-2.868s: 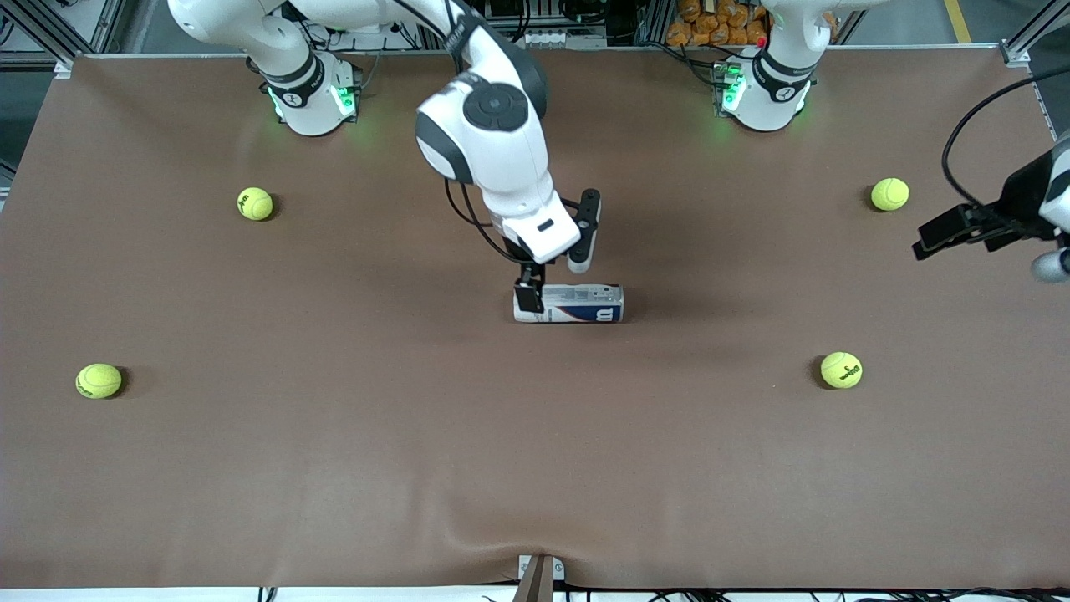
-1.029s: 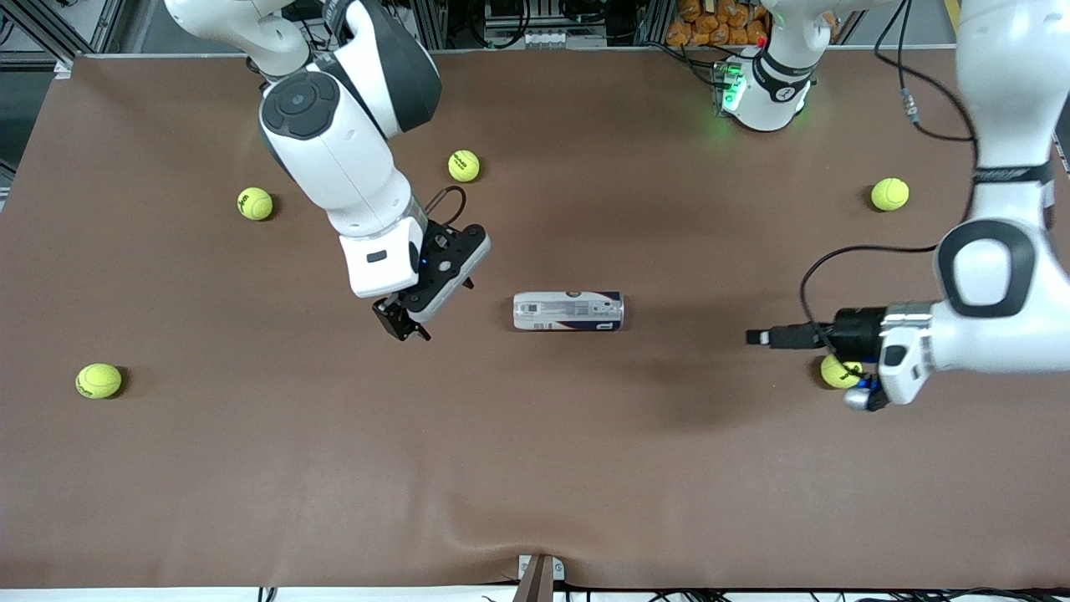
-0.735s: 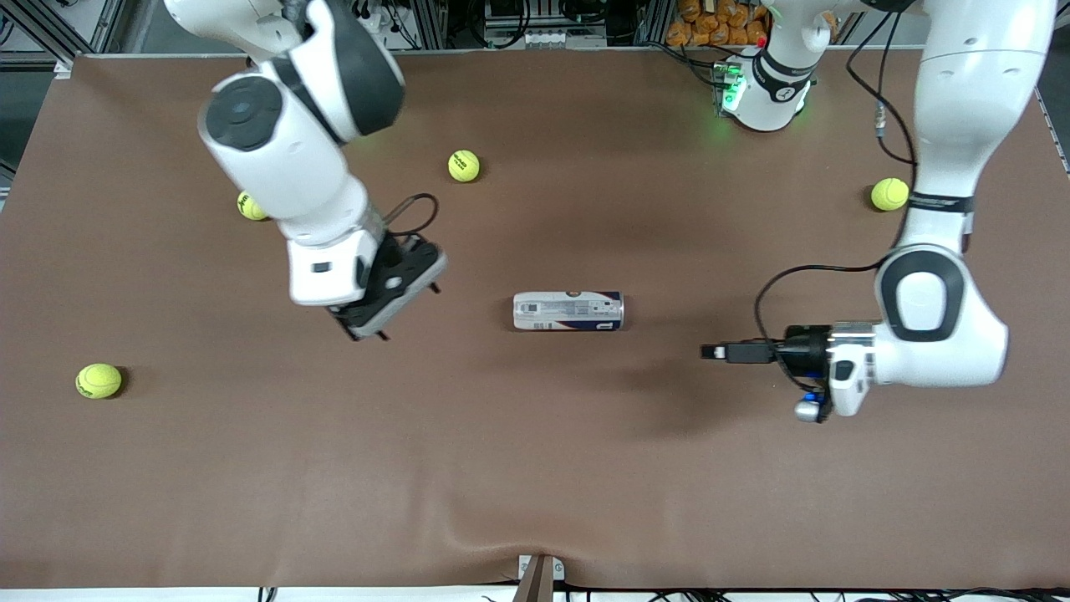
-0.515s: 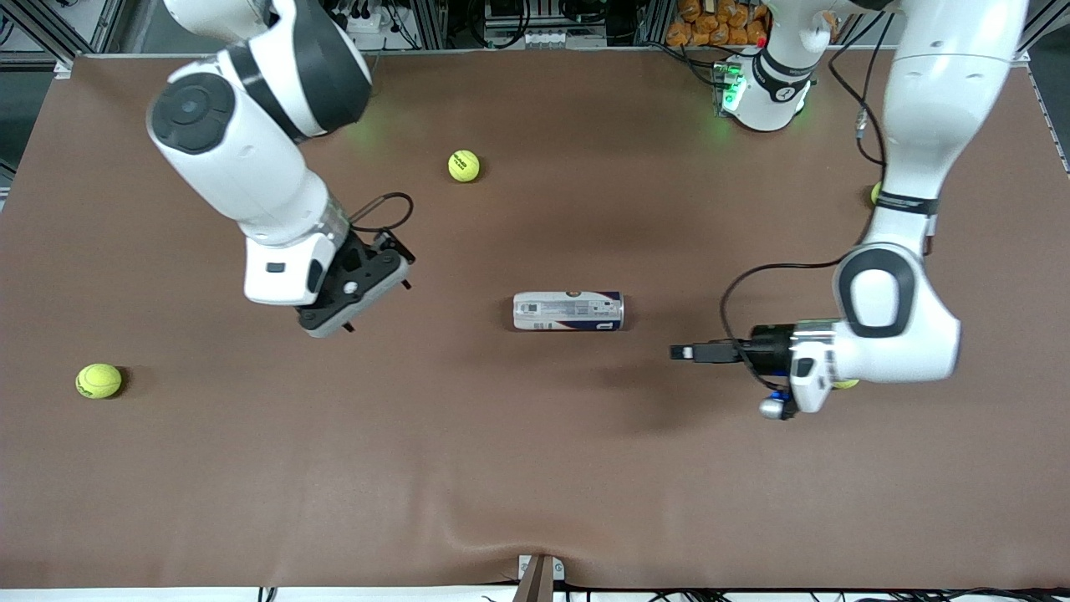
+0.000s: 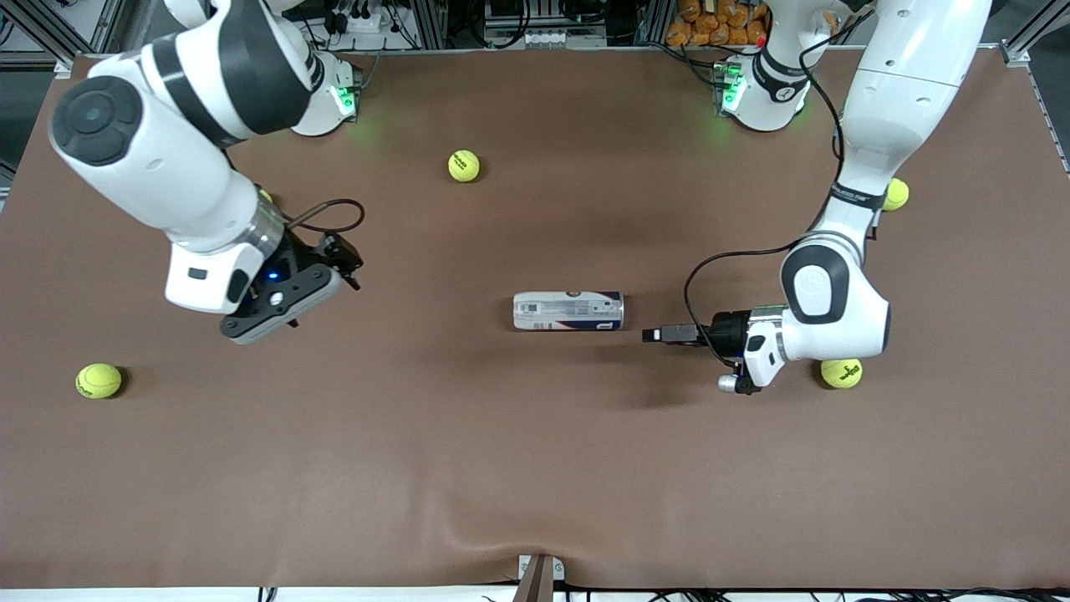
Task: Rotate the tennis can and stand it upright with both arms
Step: 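Grasp the can's open end with the left gripper while the right withdraws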
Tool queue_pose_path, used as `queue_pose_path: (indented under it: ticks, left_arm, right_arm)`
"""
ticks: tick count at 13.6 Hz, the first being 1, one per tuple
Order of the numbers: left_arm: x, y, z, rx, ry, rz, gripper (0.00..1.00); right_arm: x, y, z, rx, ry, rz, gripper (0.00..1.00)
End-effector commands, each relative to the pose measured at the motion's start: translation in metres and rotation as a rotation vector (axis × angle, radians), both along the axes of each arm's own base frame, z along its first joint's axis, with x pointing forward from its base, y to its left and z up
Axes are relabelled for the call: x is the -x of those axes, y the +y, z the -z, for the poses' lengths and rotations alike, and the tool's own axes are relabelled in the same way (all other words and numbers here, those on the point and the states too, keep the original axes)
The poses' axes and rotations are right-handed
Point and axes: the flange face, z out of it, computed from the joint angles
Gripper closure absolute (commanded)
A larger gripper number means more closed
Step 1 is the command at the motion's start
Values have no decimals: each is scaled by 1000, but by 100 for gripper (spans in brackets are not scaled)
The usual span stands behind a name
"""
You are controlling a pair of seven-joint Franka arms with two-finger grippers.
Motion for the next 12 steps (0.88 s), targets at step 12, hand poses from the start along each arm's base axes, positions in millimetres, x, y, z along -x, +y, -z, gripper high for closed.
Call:
queue_pose_path:
  ticks: [12]
  left_arm:
    - [56, -38, 50, 82, 7, -17, 0]
  right_arm:
    - [-4, -90, 2, 26, 104, 228, 0]
